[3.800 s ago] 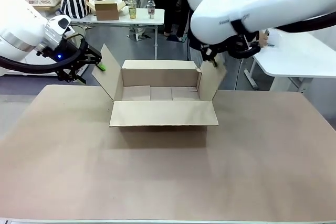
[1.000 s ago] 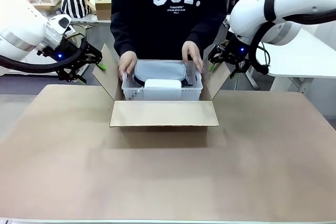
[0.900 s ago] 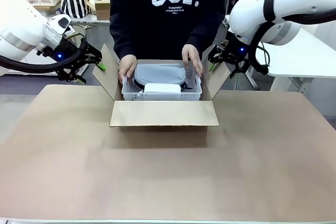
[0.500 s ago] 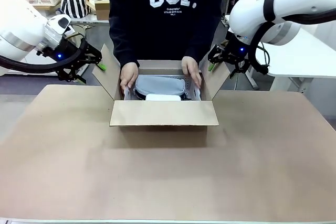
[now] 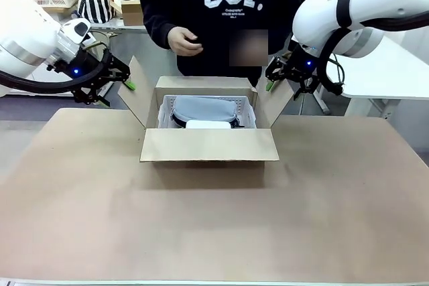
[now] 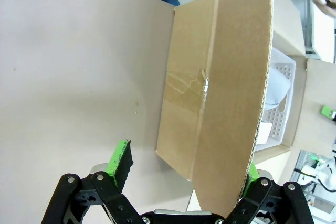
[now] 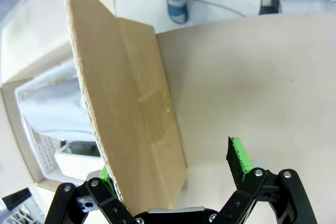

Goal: Pack the gift set into the box.
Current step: Lift both hands away from the flaps of the Package Box.

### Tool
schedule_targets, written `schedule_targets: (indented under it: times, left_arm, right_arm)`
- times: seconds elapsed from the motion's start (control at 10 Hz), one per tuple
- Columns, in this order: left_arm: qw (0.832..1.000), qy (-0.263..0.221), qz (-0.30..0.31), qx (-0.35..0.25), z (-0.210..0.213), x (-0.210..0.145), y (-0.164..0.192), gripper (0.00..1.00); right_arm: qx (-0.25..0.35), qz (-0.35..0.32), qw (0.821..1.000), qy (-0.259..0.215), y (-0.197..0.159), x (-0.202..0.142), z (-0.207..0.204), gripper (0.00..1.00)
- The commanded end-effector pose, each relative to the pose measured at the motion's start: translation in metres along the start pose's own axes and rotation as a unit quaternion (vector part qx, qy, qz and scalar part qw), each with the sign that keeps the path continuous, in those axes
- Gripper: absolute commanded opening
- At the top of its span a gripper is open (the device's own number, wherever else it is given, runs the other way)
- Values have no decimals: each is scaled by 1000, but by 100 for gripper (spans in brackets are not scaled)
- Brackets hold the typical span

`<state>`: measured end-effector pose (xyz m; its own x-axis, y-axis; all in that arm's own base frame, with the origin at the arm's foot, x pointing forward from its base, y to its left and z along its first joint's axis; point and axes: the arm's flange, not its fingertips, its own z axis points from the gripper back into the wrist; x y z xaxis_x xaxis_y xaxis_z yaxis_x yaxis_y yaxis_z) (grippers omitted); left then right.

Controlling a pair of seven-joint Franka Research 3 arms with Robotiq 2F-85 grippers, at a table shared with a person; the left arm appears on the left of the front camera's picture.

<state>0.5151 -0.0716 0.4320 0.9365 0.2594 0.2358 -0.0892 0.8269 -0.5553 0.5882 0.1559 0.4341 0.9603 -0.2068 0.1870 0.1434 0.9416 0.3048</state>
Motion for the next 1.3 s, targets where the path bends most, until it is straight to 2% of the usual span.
schedule_targets:
  times: [0.0,1.2]
  left_arm:
    - [1000,-1,4,5,3,-1,-1,100]
    - [1000,-1,4,5,3,-1,-1,100]
  right_arm:
    - [-12,-6,1000,1,4,0,1,100]
    - [-12,-6,1000,1,4,0,1,100]
